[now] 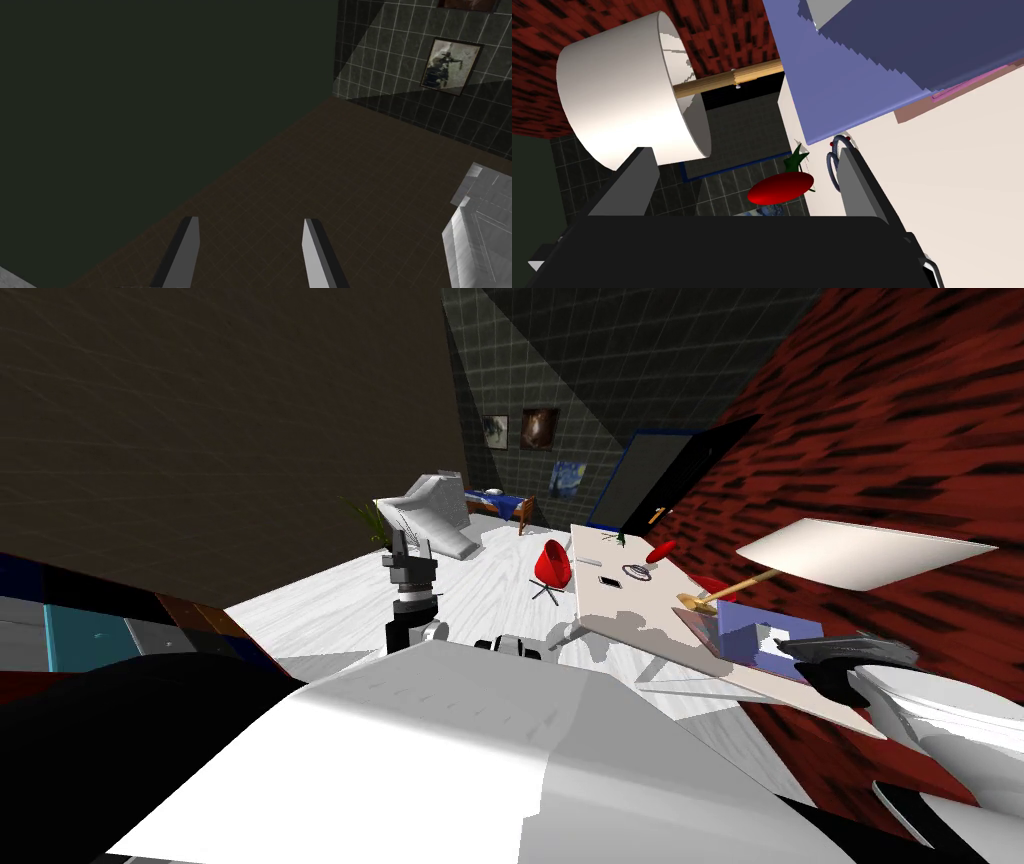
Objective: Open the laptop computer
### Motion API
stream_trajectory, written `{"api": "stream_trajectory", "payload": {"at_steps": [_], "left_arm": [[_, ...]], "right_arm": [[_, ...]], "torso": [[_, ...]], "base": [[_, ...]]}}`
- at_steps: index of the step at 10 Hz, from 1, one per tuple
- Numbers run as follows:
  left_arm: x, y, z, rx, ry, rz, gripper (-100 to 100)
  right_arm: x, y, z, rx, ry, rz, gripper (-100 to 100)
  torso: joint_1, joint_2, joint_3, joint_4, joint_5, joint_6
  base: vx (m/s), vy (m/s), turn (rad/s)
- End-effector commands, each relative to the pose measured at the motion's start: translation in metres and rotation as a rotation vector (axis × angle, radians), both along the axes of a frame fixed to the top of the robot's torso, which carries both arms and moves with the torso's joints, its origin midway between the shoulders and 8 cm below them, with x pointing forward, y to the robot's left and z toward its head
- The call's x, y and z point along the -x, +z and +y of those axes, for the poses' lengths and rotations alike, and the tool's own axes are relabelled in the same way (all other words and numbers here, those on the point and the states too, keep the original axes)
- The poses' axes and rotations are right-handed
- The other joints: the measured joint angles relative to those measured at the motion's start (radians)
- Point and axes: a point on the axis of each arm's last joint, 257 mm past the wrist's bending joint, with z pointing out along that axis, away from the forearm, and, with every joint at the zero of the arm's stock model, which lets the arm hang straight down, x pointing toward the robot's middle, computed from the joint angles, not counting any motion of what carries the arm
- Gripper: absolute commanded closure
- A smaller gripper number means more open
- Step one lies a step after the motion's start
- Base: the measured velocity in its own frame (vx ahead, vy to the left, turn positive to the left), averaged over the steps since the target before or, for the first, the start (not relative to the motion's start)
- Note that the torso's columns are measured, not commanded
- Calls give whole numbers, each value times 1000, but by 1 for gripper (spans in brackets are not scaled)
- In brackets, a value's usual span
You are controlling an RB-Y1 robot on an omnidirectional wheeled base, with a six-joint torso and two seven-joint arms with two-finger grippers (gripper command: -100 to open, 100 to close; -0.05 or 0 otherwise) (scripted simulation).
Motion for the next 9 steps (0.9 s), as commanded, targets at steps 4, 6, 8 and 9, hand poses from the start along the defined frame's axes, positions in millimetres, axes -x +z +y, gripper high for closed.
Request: {"api": "stream_trajectory", "payload": {"at_steps": [4,6,8,9], "left_arm": [[0,0,0,0,0,0,0],[0,0,0,0,0,0,0],[0,0,0,0,0,0,0],[0,0,0,0,0,0,0]], "right_arm": [[-14,17,14,-24,108,63,-100],[-18,21,18,-30,137,83,-100],[-23,32,25,-31,184,121,-100],[-24,29,28,-42,196,128,-100]], "torso": [[2,-9,-5,-3,0,0],[-1,0,0,0,0,-1],[1,-4,-3,-1,1,-1],[0,-2,-2,-1,0,-1]], "base": [[-193,-82,136],[-208,-93,193],[-192,-60,202],[-149,-68,92]]}}
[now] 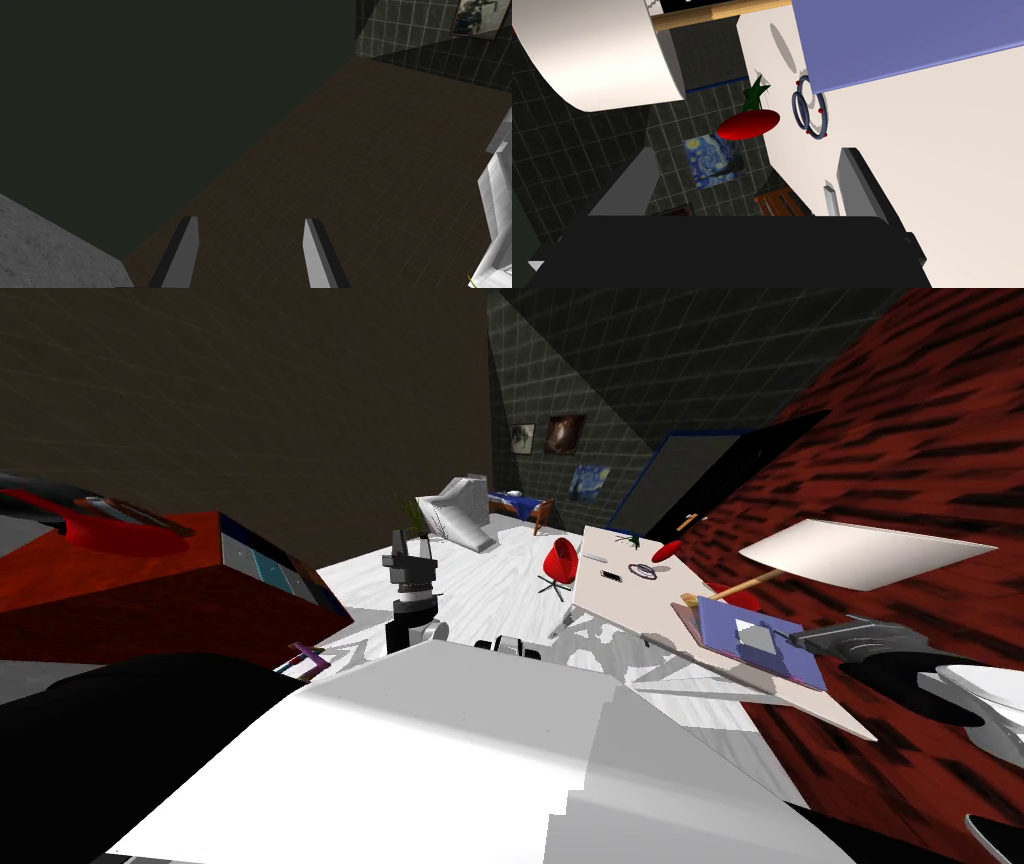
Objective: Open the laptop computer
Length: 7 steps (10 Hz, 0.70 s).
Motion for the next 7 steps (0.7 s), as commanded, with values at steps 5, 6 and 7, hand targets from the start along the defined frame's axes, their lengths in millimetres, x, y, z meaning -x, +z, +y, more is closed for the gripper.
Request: {"api": "stream_trajectory", "payload": {"at_steps": [5,6,7], "left_arm": [[0,0,0,0,0,0,0],[0,0,0,0,0,0,0],[0,0,0,0,0,0,0]], "right_arm": [[-9,11,24,-31,124,117,-100],[-9,9,27,-41,133,124,-100],[-9,9,32,-49,155,150,-100]], "torso": [[-3,0,0,0,-1,0],[-2,2,2,1,-1,1],[1,0,1,0,0,1]], "base": [[-137,-103,152],[-132,-90,82],[-102,-72,113]]}}
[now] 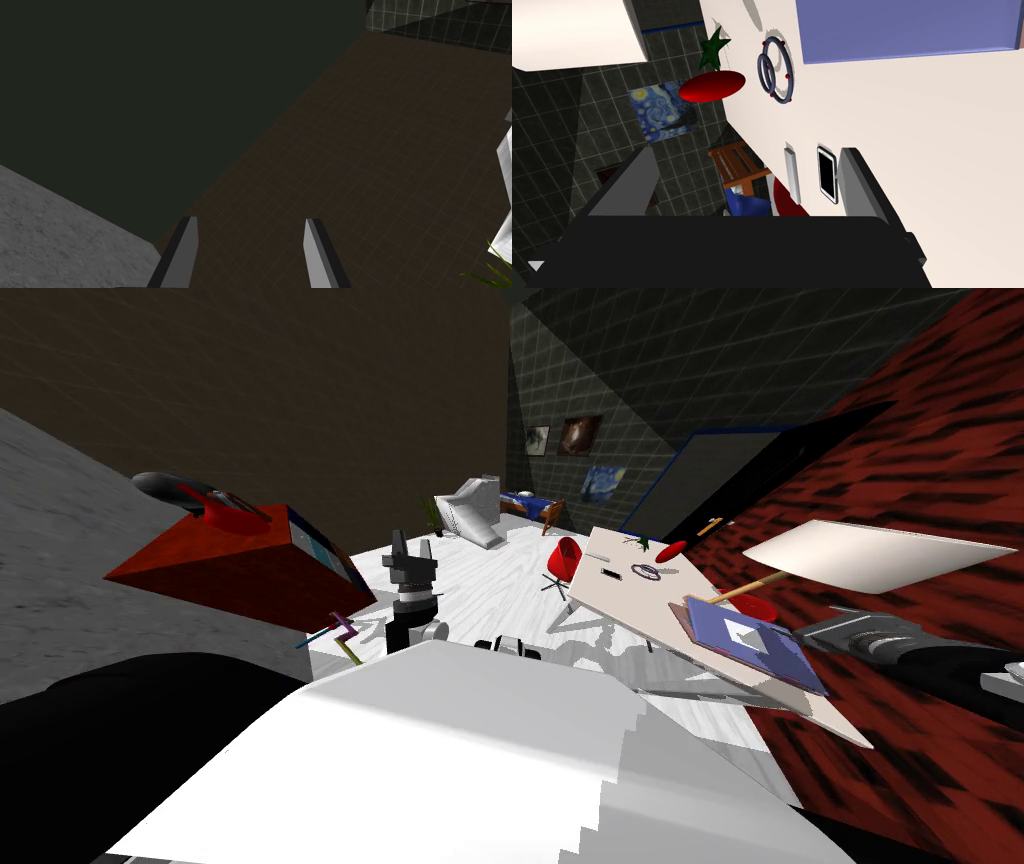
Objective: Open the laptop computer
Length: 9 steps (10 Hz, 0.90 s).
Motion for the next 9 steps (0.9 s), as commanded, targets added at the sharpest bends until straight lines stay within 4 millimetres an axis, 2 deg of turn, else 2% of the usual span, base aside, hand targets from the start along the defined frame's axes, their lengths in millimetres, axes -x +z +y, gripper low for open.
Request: {"api": "stream_trajectory", "payload": {"at_steps": [1,5,9], "left_arm": [[0,0,0,0,0,0,0],[0,0,0,0,0,0,0],[0,0,0,0,0,0,0]], "right_arm": [[0,2,11,-16,44,54,-100],[4,0,25,-44,101,138,-100],[11,-3,35,-66,137,214,-100]], "torso": [[1,-2,-2,-1,1,-1],[-2,-1,-1,-1,0,-2],[2,-2,-2,-1,1,-1]], "base": [[-106,-101,174],[-55,-102,97],[9,-107,49]]}}
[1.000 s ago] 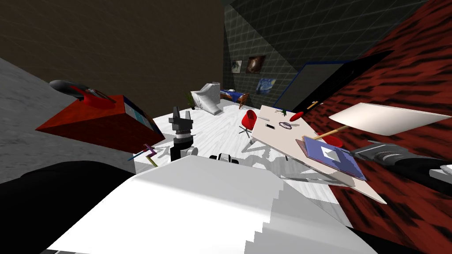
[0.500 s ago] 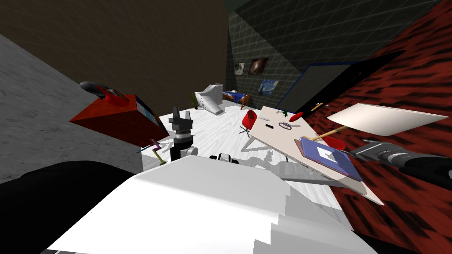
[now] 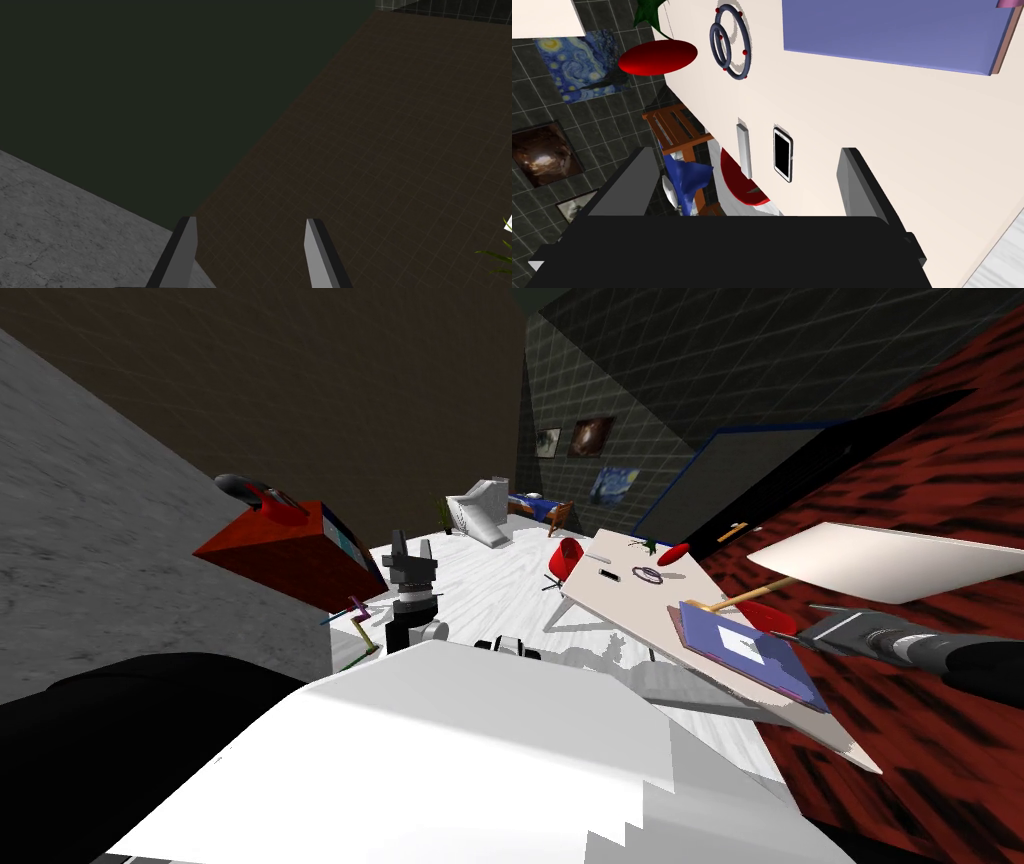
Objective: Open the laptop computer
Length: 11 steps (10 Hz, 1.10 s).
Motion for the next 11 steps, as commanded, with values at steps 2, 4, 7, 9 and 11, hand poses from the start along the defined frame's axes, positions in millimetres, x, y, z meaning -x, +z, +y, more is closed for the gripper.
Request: {"api": "stream_trajectory", "payload": {"at_steps": [2,4,7,9,11], "left_arm": [[0,0,0,0,0,0,0],[0,0,0,0,0,0,0],[0,0,0,0,0,0,0],[0,0,0,0,0,0,0],[0,0,0,0,0,0,0]], "right_arm": [[9,-4,9,-22,32,82,-100],[17,-7,14,-37,45,136,-100],[21,-8,16,-42,48,157,-100],[1,-4,33,-20,103,153,-100],[-11,-4,47,-14,143,153,-100]], "torso": [[-5,0,0,0,-1,0],[-7,0,0,0,-2,0],[0,0,0,0,0,0],[2,3,2,1,1,1],[-2,0,0,0,-1,-1]], "base": [[35,-132,52],[70,-195,26],[71,-103,1],[88,-31,-249],[87,-19,-143]]}}
